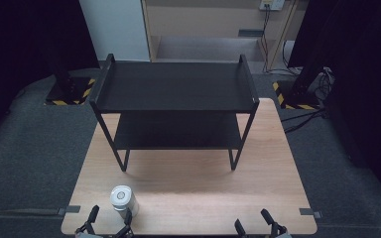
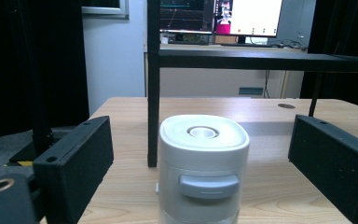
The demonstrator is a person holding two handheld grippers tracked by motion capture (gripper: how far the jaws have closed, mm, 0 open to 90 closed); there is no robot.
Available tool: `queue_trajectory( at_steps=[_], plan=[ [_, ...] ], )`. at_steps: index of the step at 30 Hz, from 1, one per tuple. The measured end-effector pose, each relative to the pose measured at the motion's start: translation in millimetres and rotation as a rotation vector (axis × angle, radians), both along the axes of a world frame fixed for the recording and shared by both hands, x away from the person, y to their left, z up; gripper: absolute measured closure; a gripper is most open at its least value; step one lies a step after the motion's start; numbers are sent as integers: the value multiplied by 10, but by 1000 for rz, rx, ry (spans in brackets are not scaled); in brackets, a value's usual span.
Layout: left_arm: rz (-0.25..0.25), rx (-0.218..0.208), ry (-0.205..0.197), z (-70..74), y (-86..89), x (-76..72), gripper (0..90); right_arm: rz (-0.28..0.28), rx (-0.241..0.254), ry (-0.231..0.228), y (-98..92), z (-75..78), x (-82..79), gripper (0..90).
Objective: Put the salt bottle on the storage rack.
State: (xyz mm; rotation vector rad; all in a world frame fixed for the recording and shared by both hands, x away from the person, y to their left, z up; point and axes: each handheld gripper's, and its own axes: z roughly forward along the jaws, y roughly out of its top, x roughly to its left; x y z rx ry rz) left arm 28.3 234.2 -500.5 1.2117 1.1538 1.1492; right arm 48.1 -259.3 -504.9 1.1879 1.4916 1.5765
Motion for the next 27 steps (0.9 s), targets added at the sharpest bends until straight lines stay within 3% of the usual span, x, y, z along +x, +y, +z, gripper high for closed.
queue_trajectory(
  at_steps=[13,22,27],
  plan=[
    [6,-10,8,-32,-51,18,22,-3,2,8,-41,-19,-50,57],
    [8,19,34,-141,-96,258,24,-13,4,31,-51,-68,-47,57],
    [23,12,53,-187,-116,374,32,-20,5,41,-59,-86,-42,57]
  ],
)
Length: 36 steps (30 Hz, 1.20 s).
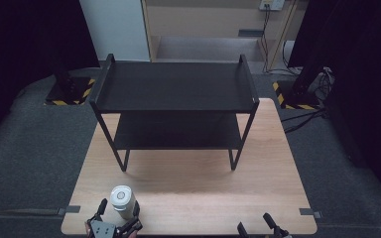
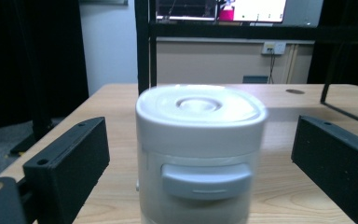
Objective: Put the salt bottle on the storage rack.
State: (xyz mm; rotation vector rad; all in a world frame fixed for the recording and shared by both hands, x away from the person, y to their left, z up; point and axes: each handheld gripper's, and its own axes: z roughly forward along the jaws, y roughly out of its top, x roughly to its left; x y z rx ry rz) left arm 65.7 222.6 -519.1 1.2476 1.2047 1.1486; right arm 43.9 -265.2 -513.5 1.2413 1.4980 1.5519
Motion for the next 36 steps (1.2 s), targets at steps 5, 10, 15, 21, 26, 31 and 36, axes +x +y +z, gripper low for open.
queue_trajectory(
  at_steps=[5,10,15,21,26,31,36],
  plan=[
    [14,16,7,-39,-14,84,79,-6,-1,16,-8,-22,12,58],
    [13,11,10,-58,1,85,209,-6,-5,27,-8,-34,27,58],
    [-21,-9,5,-78,65,75,299,-5,-7,32,-2,-27,44,59],
    [-38,-25,22,-24,136,80,303,1,-10,35,14,-26,67,63],
    [-57,-17,25,100,194,57,303,12,-16,24,43,4,86,66],
    [-75,-7,28,434,207,27,304,19,-12,9,60,28,98,69],
    [-84,-9,19,730,179,35,304,17,-13,4,74,26,84,70]
  ],
)
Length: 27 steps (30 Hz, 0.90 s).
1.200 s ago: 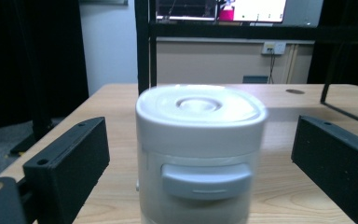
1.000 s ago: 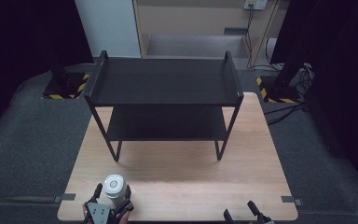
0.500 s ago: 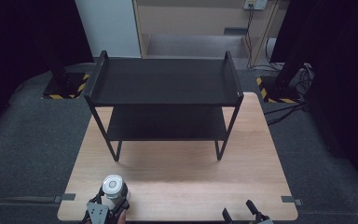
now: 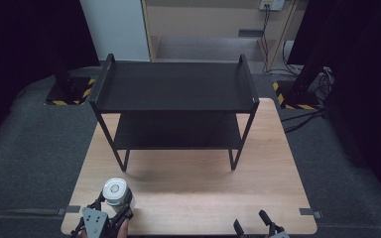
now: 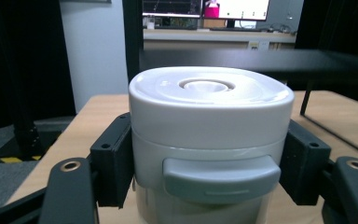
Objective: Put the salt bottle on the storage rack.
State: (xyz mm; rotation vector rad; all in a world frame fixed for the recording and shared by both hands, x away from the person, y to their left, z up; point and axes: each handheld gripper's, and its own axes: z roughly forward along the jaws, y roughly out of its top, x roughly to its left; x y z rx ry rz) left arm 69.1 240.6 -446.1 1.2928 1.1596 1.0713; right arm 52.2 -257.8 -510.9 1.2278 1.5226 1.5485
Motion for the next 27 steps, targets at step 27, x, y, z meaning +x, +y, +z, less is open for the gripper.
queue_trajectory(
  at_steps=[27],
  plan=[
    [-48,-1,-72,878,-325,562,304,-17,23,-25,-61,71,-1,72]
  ],
)
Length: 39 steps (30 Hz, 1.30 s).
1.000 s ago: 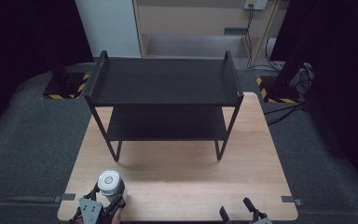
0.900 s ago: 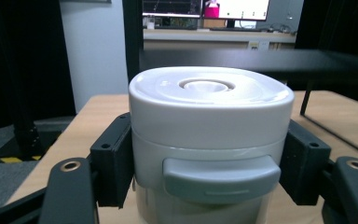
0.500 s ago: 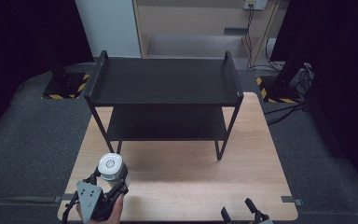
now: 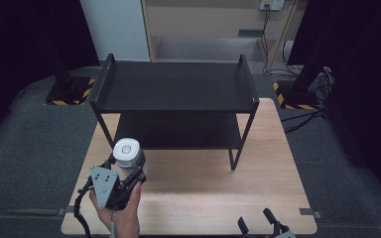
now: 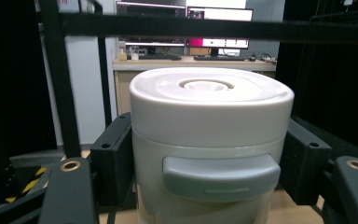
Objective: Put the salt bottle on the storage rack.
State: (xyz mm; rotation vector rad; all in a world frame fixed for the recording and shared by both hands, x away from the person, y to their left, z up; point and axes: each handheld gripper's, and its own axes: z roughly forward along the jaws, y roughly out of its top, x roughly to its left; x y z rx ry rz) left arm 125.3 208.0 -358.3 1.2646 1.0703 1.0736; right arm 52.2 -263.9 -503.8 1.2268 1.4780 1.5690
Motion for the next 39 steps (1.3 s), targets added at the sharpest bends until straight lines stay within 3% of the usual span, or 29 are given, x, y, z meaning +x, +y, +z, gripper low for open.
queue_trajectory(
  at_steps=[9,25,39],
  plan=[
    [-10,4,8,77,-112,211,304,-5,9,-2,-18,19,49,72],
    [34,45,37,93,-283,679,304,-16,10,10,-67,-1,147,73],
    [42,38,54,80,-343,970,304,-35,6,18,-134,-12,225,75]
  ],
)
